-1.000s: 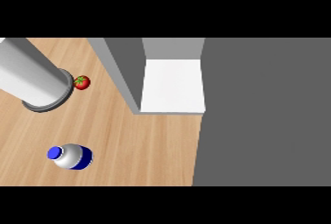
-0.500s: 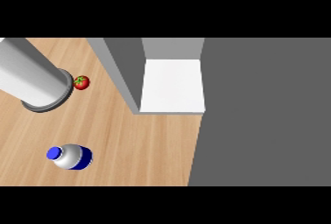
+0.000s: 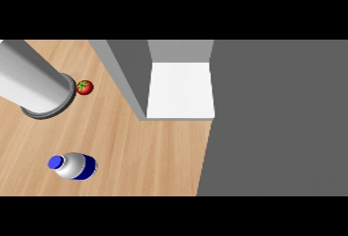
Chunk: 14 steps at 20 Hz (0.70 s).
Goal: Pick up the bottled water, place it into the cabinet and close the cabinet
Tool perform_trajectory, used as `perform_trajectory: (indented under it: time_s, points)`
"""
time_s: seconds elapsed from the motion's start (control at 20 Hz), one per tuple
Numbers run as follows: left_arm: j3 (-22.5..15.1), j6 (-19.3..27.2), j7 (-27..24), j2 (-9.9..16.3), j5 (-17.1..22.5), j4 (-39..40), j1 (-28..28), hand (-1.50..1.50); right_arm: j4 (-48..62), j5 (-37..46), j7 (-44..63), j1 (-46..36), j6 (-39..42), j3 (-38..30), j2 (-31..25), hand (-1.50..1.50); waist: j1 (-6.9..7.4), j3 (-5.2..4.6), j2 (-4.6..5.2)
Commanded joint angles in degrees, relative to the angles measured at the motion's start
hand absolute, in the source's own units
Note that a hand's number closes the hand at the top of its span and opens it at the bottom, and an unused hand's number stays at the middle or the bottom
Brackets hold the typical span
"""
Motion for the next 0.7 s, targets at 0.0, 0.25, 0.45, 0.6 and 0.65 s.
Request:
perform_trajectory:
  time_s: [0.0, 0.25, 0.45, 0.6, 0.65]
  points:
    - [5.9, -1.1, -3.4, 0.8, 3.4, 9.9, -5.6, -1.50, -6.5, 1.8, 5.3, -0.6, 0.1, -0.6, -2.0, -1.50, -0.21, -0.05, 0.07]
    - [7.2, -2.2, -8.3, 0.1, 4.5, 15.8, -4.9, -1.50, -6.3, 5.4, 4.1, -0.2, -1.6, 2.9, -1.5, -1.50, -0.19, -0.04, -0.02]
    - [8.5, -3.0, -9.1, 0.1, 5.6, 21.0, -5.6, -1.50, -6.1, 6.6, 3.9, 0.3, -3.1, 4.1, -1.8, -1.50, -0.30, -0.02, -0.02]
    - [10.5, -5.9, -13.2, 0.6, 7.7, 27.3, -5.6, -1.50, -7.2, 7.0, 7.4, -2.6, -4.8, 4.3, -1.5, -1.50, -0.10, -0.08, 0.00]
    - [11.0, -6.1, -15.0, 0.4, 7.6, 31.3, -7.6, -1.50, -5.1, 5.5, 5.4, -2.1, -4.1, 4.3, -1.8, -1.50, -0.16, -0.04, 0.04]
